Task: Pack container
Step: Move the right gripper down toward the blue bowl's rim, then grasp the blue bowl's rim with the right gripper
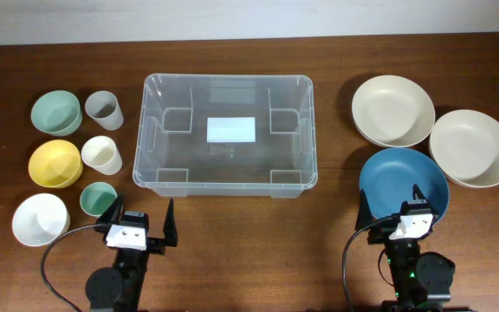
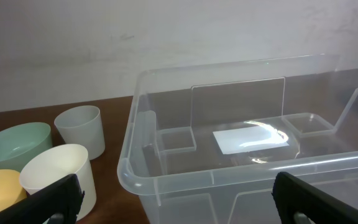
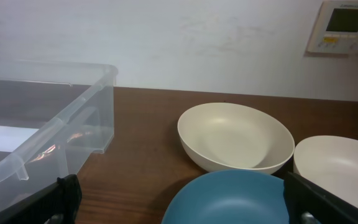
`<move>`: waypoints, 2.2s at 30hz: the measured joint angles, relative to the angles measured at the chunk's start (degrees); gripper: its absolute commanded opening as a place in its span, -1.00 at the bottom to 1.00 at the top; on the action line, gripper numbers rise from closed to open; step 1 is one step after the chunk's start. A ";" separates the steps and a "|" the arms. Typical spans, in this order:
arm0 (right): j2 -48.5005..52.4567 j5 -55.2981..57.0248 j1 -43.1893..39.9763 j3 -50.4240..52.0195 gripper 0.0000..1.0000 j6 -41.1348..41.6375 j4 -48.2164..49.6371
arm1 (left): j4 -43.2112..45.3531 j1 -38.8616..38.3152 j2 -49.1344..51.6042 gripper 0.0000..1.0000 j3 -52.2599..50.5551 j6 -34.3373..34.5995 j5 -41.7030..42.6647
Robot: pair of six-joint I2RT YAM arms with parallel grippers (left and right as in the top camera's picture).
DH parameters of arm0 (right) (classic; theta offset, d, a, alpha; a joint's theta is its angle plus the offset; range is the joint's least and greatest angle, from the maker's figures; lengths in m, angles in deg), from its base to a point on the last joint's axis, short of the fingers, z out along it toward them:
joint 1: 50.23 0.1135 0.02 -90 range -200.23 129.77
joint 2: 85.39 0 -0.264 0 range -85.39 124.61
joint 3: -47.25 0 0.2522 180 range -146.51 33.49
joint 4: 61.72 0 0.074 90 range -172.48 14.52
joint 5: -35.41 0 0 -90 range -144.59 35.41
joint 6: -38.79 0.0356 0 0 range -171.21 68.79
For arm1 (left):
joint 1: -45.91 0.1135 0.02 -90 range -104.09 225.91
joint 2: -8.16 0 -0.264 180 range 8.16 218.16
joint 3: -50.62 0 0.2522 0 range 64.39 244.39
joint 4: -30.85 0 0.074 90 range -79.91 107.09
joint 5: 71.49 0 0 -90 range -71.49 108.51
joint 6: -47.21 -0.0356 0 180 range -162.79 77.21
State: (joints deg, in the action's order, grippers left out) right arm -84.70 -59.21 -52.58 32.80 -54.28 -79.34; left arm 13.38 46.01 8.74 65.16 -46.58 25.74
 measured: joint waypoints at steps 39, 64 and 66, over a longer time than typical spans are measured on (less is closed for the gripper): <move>6.56 -0.37 0.09 -21.62 0.97 19.41 -13.20 | -0.02 0.00 0.00 1.00 0.00 0.00 -0.02; 57.68 8.17 -20.94 -55.17 0.98 47.95 -67.12 | -0.09 0.00 0.00 0.99 0.00 0.00 -0.20; 58.18 8.22 -24.76 -54.34 0.98 47.89 -66.99 | -0.09 0.00 0.00 0.99 0.00 0.00 -0.20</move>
State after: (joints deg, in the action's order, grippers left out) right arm -26.52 -51.00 -77.35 -21.54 -6.39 -146.33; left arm 13.29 46.01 8.74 65.16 -46.58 25.54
